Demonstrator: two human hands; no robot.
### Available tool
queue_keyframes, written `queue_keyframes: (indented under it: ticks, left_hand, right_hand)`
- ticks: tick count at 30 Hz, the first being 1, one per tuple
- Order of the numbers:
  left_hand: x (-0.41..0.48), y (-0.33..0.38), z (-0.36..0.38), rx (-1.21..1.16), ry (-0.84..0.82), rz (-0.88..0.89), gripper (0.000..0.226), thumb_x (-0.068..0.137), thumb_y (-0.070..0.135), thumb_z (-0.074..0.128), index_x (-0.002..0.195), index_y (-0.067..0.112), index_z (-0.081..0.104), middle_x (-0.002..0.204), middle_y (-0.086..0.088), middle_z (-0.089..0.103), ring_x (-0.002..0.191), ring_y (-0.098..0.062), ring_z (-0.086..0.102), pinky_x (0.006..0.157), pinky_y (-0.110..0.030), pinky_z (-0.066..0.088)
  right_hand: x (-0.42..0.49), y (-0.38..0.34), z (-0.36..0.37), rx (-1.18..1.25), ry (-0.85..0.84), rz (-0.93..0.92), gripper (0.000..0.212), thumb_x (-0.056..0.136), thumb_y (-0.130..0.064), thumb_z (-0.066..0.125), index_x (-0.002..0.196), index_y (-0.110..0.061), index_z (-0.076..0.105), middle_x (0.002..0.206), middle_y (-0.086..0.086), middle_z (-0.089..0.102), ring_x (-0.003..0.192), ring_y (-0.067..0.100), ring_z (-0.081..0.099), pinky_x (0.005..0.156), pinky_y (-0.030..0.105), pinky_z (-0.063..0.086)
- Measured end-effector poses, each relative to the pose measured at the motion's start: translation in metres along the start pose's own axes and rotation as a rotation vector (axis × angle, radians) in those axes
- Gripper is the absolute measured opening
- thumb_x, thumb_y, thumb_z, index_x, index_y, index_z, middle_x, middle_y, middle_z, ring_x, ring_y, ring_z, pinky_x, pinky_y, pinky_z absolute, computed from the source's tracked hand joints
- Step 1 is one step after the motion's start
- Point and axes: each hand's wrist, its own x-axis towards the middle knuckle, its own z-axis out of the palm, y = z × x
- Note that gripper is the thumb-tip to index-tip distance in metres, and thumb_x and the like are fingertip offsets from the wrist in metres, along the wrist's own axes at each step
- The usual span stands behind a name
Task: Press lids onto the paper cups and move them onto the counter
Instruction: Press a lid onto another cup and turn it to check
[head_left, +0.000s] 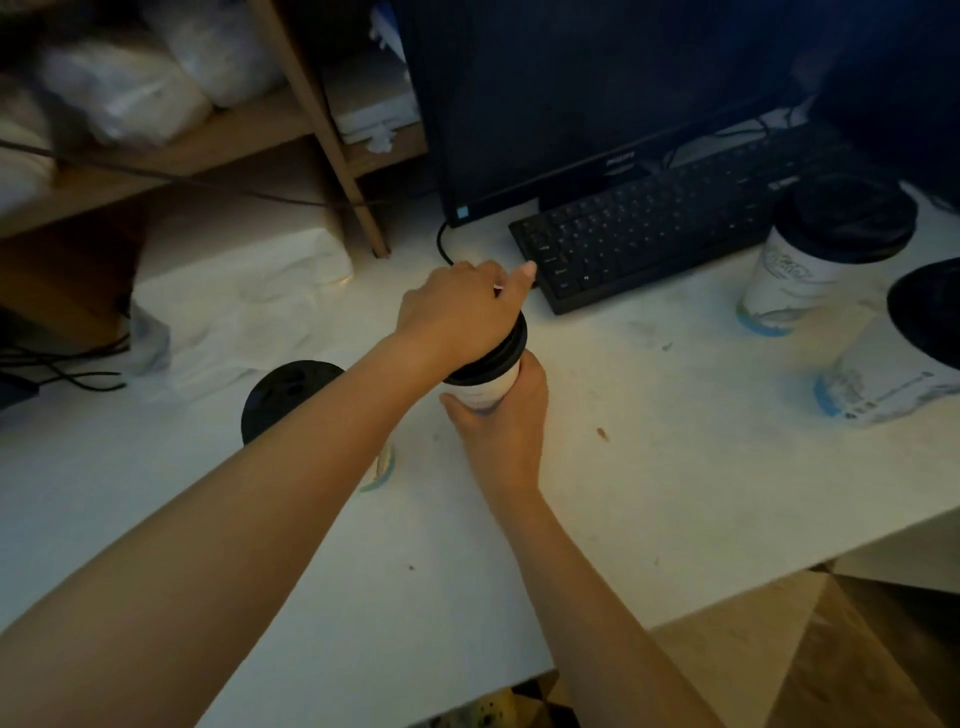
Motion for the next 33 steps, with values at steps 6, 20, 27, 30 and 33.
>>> queue_keyframes:
  ticks: [6,20,27,30,33]
  left_hand:
    - [-0.006,0.003,0.009,0.086,0.086,0.036,0.036,0.096,0.038,0.026,0.117,0.018,0.049,0.119,-0.011,0.051,0.109,-0.029,0.047,0.080,-0.037,0.034]
    - [-0.008,0.006,0.000,0.109,0.033,0.090,0.033,0.096,0.037,0.027,0.113,0.017,0.048,0.116,-0.011,0.050,0.108,-0.029,0.047,0.080,-0.039,0.034]
    - [-0.013,0.017,-0.035,0.112,-0.148,0.124,0.053,0.094,0.054,0.028,0.142,0.032,0.028,0.146,-0.008,0.035,0.133,-0.030,0.034,0.102,-0.048,0.036]
    - [-0.021,0.039,-0.072,0.061,-0.059,0.024,0.069,0.088,0.064,0.035,0.144,0.026,0.026,0.145,-0.012,0.036,0.130,-0.034,0.039,0.097,-0.044,0.040]
    - [-0.034,0.054,-0.113,0.034,-0.048,-0.044,0.083,0.082,0.075,0.032,0.143,0.020,0.030,0.140,-0.014,0.041,0.124,-0.034,0.046,0.089,-0.040,0.045]
  right_hand:
    - [0.010,-0.001,-0.030,0.034,-0.254,-0.042,0.072,0.068,-0.012,0.081,0.127,-0.022,0.042,0.119,-0.006,0.052,0.109,0.008,0.052,0.092,0.023,0.044]
    - [0.039,-0.006,-0.047,0.056,-0.591,0.148,0.085,0.070,-0.010,0.080,0.136,-0.028,0.029,0.130,-0.006,0.049,0.118,0.013,0.049,0.096,0.028,0.044]
    - [0.024,-0.043,-0.056,0.018,-0.382,0.109,0.085,0.067,-0.012,0.083,0.137,-0.017,0.035,0.132,0.003,0.051,0.120,0.020,0.051,0.095,0.032,0.046]
    - [0.028,-0.075,-0.069,0.000,-0.316,0.044,0.085,0.068,-0.017,0.083,0.138,-0.018,0.035,0.134,0.003,0.051,0.121,0.019,0.050,0.099,0.040,0.047]
    - [0.032,-0.110,-0.085,-0.020,-0.258,-0.062,0.080,0.066,-0.017,0.084,0.134,-0.019,0.041,0.128,-0.001,0.054,0.117,0.015,0.052,0.095,0.035,0.049]
